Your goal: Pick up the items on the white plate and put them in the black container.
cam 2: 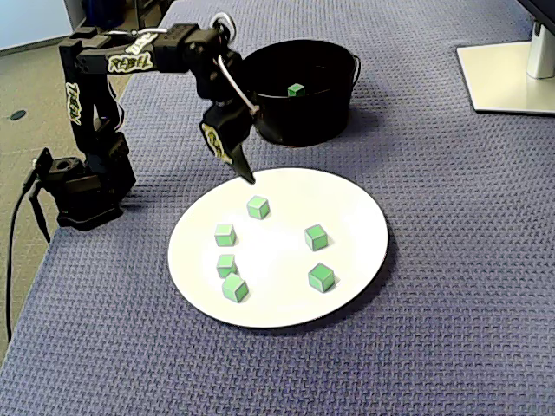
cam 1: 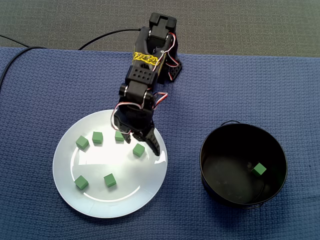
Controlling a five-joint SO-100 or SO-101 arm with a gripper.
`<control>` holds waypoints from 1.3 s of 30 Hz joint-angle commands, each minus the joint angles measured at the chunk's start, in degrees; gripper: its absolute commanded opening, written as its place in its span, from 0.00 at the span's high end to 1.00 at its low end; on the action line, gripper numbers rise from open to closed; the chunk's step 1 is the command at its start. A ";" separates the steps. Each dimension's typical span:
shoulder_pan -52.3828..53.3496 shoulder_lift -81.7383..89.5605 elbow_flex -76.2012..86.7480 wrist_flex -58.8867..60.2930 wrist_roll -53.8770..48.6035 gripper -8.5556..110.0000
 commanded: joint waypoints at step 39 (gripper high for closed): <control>0.00 -3.96 19.25 -20.48 6.86 0.93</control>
